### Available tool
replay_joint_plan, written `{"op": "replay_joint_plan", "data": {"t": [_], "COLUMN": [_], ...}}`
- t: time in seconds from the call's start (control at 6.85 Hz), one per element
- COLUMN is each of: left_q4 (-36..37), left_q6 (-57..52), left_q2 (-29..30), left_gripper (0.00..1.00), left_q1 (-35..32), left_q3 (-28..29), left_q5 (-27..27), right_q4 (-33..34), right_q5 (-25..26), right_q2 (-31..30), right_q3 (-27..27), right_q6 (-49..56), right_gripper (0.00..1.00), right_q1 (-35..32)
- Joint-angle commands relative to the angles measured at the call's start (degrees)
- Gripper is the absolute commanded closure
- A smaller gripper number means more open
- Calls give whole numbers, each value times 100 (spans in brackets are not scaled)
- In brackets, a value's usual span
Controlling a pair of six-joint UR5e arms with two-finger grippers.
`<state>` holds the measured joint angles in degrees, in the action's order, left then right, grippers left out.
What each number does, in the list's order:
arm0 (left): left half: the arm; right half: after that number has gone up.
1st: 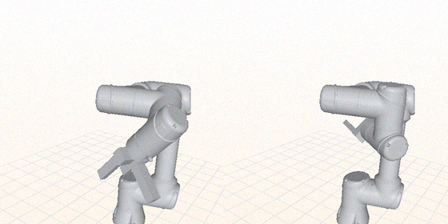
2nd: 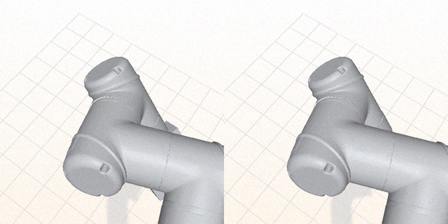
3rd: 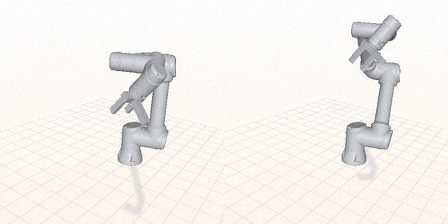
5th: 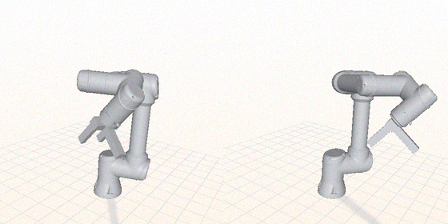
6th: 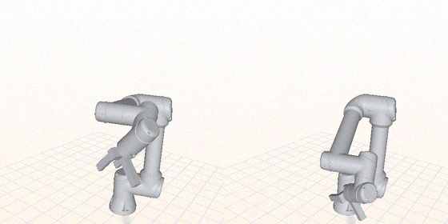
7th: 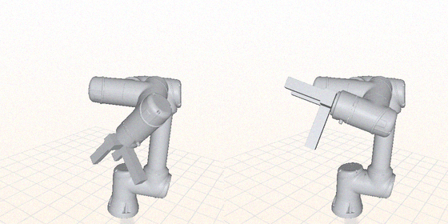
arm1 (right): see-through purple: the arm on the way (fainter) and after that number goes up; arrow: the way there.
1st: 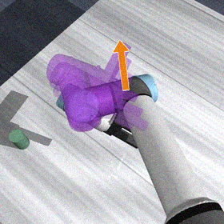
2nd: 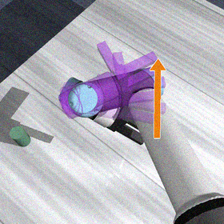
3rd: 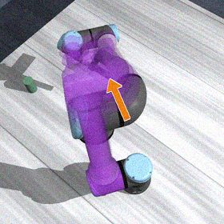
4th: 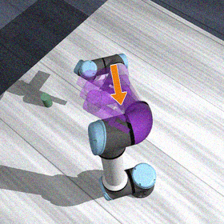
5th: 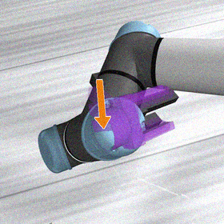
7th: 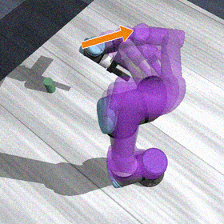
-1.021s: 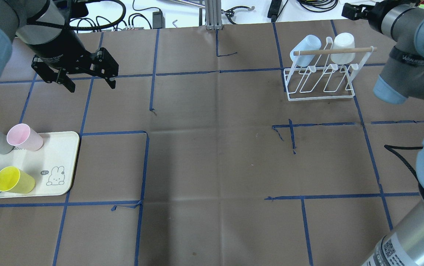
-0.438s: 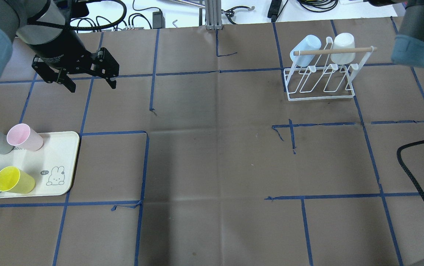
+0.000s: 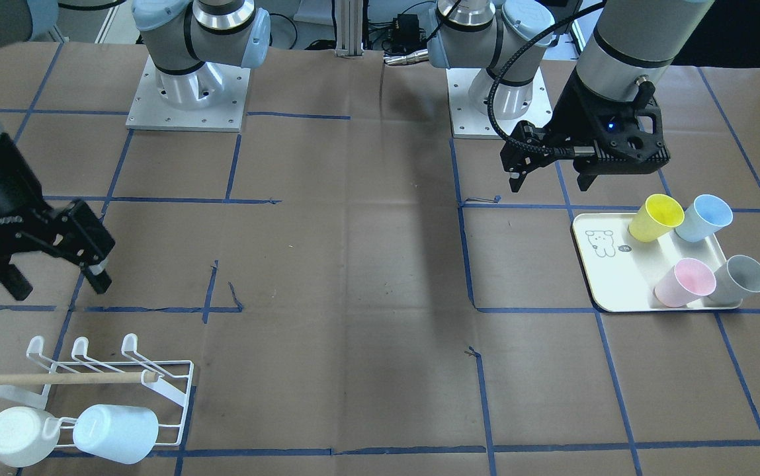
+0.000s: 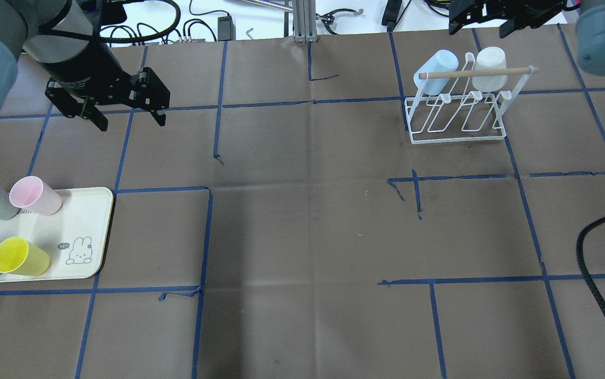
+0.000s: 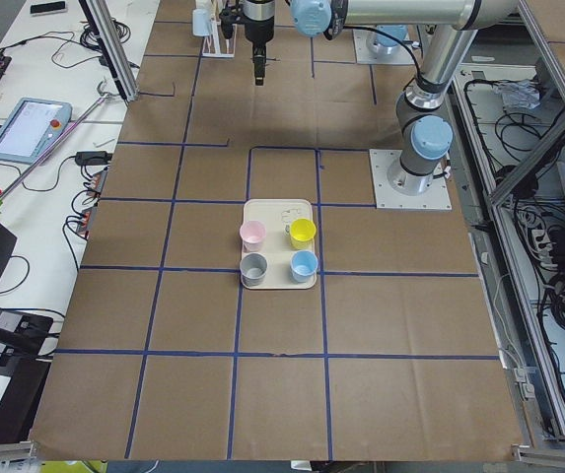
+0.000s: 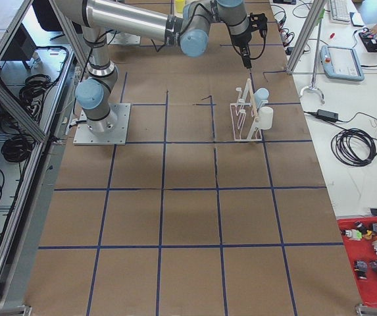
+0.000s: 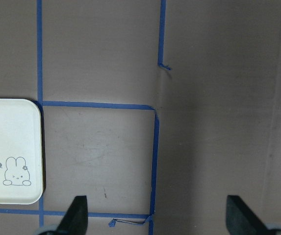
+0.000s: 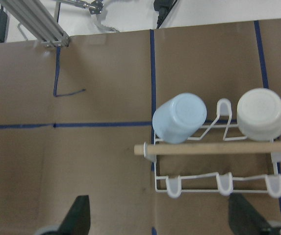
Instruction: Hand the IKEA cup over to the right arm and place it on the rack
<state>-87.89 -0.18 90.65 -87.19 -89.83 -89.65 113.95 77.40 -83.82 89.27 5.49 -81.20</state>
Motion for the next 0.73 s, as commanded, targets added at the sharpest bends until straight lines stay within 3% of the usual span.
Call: {"op": "replay_joint_plan", "data": {"t": [0.0,0.15,0.58], "left_q4": [0,0,0], "left_q6": [0,-9,-9], "left_q2": [6,6,-3], "left_gripper": [1,1,1], "left_q1": [0,0,0], "left_q3": [0,0,0], "left_q5": [0,0,0], "right_q4": [-1250,-1383,-1735], "right_q5": [944,1422,1453], "right_q2": [-424,-503,-539], "right_q3": [46,90,179], "right_q6": [-851,-1083,-1270], "right_gripper": [0,0,0], "right_q1": [-647,-1208,-1468]}}
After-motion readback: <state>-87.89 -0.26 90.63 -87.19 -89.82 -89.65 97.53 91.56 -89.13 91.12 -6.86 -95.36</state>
